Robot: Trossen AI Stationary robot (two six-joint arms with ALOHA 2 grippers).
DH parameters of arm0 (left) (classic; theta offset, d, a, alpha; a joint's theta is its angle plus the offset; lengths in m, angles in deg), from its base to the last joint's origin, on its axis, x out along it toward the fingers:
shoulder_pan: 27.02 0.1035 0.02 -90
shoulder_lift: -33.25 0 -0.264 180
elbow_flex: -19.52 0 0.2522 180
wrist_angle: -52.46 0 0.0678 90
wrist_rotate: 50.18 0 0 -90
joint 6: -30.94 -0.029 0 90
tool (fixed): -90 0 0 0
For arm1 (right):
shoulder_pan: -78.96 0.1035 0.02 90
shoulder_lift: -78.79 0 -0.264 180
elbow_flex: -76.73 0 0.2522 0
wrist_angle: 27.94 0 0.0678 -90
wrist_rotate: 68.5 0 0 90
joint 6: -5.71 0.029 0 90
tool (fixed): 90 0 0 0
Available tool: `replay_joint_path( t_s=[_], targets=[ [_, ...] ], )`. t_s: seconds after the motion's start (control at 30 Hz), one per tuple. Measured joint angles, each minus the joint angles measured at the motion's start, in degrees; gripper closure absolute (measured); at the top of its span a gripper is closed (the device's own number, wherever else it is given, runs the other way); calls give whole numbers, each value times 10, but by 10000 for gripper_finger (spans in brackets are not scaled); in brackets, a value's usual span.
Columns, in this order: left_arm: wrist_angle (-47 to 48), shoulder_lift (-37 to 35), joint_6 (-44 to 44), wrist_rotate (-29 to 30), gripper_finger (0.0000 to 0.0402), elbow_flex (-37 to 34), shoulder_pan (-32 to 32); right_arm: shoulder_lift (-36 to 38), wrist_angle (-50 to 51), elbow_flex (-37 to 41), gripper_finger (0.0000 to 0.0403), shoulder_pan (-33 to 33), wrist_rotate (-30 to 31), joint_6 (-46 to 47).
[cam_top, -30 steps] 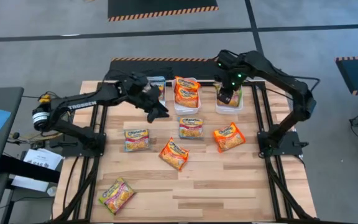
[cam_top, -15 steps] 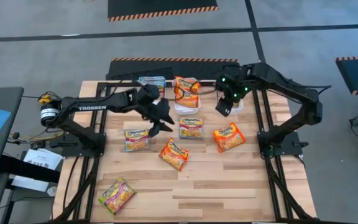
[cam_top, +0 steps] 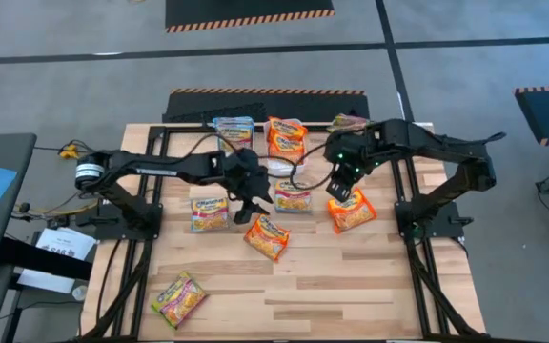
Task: Sort Maruchan noodles
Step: Put the orange noodle pack into the middle white bin
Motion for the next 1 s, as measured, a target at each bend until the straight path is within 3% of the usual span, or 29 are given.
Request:
replay_joint_path(
  t_s=[0.53, 1.0],
  targets=[
    [-44, 104, -14, -27, 230, 1, -19, 0, -12, 0, 230, 21, 3, 32],
    [-27, 161, 18, -59, 232, -1, -21, -1, -21, 0, 230, 20, 2, 31]
  ],
)
